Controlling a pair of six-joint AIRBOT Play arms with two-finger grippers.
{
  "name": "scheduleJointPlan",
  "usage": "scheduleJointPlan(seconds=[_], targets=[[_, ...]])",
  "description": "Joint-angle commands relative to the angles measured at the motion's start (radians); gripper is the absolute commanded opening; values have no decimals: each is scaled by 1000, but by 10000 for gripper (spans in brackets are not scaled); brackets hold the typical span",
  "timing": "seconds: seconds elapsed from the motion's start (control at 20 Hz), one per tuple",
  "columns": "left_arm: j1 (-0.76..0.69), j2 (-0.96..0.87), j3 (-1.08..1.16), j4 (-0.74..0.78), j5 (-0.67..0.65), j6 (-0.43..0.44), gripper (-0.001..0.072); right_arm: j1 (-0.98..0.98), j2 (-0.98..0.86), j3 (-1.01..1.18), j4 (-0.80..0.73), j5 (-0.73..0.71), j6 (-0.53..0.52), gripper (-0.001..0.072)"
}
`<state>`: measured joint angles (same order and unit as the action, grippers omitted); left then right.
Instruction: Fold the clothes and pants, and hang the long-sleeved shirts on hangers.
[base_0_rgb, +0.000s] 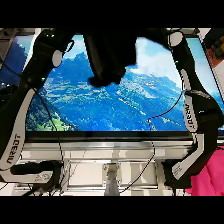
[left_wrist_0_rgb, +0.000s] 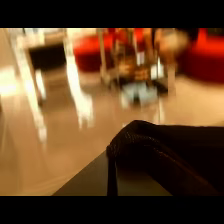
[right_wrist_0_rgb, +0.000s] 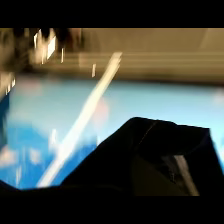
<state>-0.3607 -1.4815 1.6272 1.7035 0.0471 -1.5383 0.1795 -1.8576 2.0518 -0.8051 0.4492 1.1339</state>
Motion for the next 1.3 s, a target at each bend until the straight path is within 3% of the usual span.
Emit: scheduleJointPlan(seconds=[0.0, 0.2, 0.3, 0.4, 0.45, 0.5, 0.6, 0.75, 1.05, 1.25], targets=[[18, -37, 1, -3, 404, -11, 11, 60, 3, 51, 13, -400, -6, 21], [34, -37, 1, -3, 327, -11, 12, 69, 3, 33, -13, -380, -107, 22], [37, -37, 1, -3, 155, -11, 12, 56, 3, 11, -14, -327, -106, 21], [37, -37, 1, -4, -156, -11, 11, 26, 4, 2, -14, -125, -103, 21], [37, -37, 1, -8, -312, -11, 11, 0, 6, 2, -14, 53, -89, 20], [37, -37, -2, -7, -468, -10, 10, -29, 8, 2, -18, 247, -19, 18], [37, -30, -40, -7, -626, 0, 10, -74, 12, -29, -66, 554, 102, 16], [36, 38, -203, -47, -662, -3, 9, -88, 60, -180, -180, 800, 134, 15], [-8, 304, -655, -150, -662, 1, 10, -46, 269, -664, -184, 820, 197, 17], [-111, 372, -776, -150, -672, 0, 12, 27, 335, -877, -186, 845, 245, 20]])
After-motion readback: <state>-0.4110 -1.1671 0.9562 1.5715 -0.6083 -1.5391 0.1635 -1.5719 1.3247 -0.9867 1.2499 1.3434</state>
